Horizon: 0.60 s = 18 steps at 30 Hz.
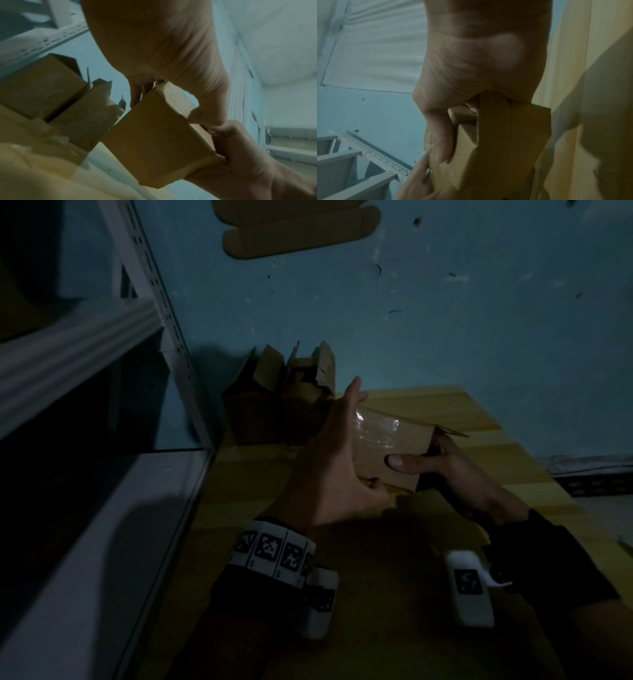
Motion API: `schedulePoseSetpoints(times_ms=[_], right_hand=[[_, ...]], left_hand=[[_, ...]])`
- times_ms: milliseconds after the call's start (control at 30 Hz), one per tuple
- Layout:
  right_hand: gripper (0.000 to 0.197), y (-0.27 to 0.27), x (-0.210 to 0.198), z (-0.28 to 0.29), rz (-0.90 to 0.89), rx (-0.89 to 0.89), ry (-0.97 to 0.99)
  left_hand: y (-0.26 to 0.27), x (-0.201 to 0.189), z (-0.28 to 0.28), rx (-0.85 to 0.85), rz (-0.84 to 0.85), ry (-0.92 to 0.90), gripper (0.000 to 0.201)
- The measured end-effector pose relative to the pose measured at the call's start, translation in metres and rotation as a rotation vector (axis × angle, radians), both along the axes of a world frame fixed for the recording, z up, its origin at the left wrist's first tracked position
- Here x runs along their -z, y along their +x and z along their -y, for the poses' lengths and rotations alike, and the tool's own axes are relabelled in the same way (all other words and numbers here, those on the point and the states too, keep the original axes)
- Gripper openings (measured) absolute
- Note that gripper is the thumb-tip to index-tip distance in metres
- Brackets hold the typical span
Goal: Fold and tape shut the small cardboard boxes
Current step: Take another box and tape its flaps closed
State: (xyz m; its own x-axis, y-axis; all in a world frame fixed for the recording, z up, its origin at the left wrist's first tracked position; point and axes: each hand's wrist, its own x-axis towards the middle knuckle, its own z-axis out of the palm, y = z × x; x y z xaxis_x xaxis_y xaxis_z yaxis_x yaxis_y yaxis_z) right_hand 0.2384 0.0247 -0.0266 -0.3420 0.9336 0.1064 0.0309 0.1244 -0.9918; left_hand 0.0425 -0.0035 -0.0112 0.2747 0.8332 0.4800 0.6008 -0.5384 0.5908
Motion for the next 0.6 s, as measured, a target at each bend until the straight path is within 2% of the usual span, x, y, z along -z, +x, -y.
schedulePoseSetpoints(times_ms=[100, 333, 533, 600], right_hand=[[0.045, -0.001, 0.002, 0.0, -0.009, -0.004, -0.013], [0.049, -0.005, 0.007, -0.002, -0.016, -0.013, -0.026], [0.068, -0.008, 0.013, -0.005, -0.025, 0.016, -0.045], [0.058, -0.009, 0.013, -0.004, -0.04, 0.02, -0.041]], left_hand=[[0.001, 0.0, 0.0, -0.021, -0.039, -0.021, 0.132], [-0.001, 0.006, -0.003, -0.018, -0.013, -0.075, 0.127], [0.001, 0.01, -0.009, 0.01, 0.033, -0.104, 0.12], [0.002, 0.01, -0.011, 0.015, 0.046, -0.124, 0.12]])
